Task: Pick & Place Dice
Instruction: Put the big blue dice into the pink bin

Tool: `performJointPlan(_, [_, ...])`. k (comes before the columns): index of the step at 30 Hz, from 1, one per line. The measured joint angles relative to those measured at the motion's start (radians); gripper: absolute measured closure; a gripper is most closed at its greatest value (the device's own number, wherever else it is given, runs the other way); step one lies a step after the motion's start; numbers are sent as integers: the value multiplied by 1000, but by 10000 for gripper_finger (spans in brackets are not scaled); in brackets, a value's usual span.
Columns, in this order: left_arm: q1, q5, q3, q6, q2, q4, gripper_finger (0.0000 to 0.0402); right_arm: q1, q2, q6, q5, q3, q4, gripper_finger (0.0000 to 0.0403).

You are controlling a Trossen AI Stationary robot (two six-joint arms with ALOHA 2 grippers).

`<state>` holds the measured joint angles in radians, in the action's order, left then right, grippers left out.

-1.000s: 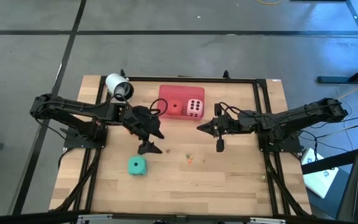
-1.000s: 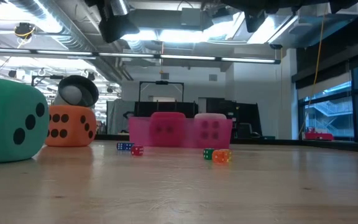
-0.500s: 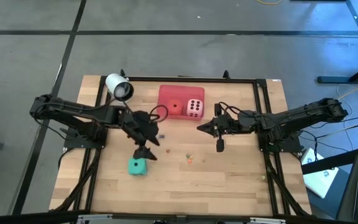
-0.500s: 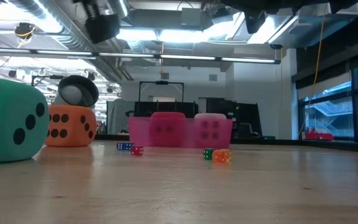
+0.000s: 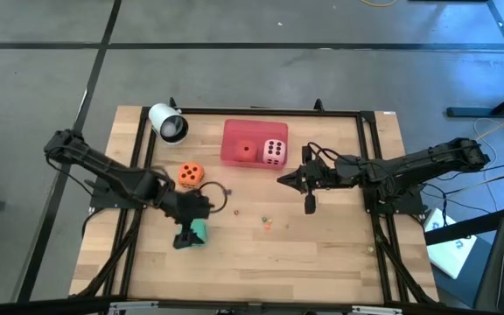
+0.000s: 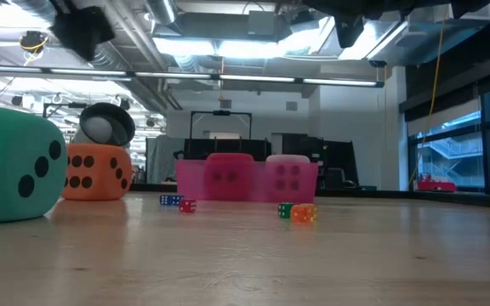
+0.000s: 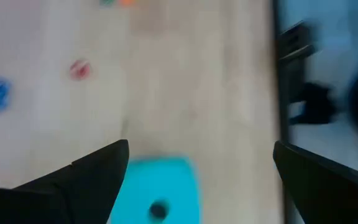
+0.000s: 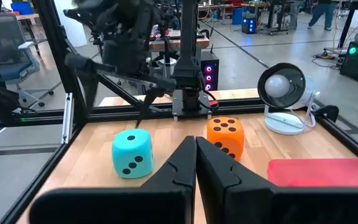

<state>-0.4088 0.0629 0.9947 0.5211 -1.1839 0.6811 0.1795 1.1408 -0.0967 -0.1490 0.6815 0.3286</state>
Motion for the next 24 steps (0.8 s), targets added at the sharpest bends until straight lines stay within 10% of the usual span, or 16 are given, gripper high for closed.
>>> performJointPlan(8, [-101, -173, 0, 169, -33, 180, 2, 1, 0, -27, 0, 0, 0, 392])
performJointPlan(24, [-78, -57, 4, 213, -240, 158, 2, 28, 0, 0, 0, 0, -20, 392])
